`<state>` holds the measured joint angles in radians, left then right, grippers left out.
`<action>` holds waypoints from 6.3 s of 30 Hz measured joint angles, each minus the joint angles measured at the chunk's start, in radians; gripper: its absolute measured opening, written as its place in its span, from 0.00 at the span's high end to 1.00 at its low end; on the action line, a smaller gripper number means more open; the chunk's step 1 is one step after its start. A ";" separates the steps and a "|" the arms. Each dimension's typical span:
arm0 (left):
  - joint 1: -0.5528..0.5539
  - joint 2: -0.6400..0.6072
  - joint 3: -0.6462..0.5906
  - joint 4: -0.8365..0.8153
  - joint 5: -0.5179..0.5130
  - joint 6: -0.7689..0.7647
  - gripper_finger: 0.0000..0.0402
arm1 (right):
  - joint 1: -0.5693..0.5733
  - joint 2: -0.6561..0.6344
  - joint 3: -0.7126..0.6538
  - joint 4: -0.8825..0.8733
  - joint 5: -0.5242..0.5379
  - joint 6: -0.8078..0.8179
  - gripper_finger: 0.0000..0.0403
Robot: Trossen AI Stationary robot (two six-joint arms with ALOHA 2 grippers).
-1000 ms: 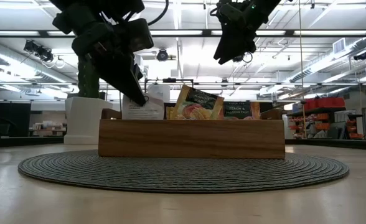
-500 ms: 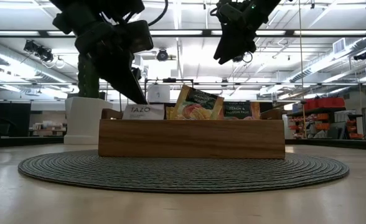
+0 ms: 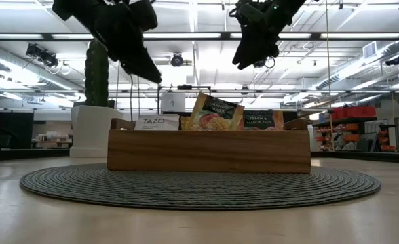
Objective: Pick & Place Tea
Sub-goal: Put the white orange tea bag into the left section of the wooden organizer
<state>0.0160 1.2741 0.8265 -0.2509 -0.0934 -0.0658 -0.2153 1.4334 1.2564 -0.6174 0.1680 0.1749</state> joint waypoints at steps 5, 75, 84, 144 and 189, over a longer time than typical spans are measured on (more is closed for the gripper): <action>0.072 -0.038 0.001 -0.028 -0.079 0.075 0.60 | 0.000 0.000 0.000 -0.001 0.000 0.024 0.56; 0.307 0.495 0.002 0.242 0.175 0.371 0.84 | 0.059 0.001 0.000 0.056 0.010 0.105 0.56; 0.310 0.488 0.002 0.216 0.173 0.313 0.99 | 0.059 0.001 0.000 0.057 0.009 0.132 0.56; 0.341 -0.099 0.355 0.058 0.696 -0.109 1.00 | 0.128 -0.003 0.000 0.561 -0.210 -0.095 0.74; 0.294 -0.029 0.355 -0.028 0.442 0.013 0.42 | 0.146 0.035 0.000 0.369 -0.150 0.051 1.00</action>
<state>0.3104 1.2447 1.1816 -0.2787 0.3487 -0.0528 -0.0697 1.4684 1.2564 -0.2486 0.0182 0.2261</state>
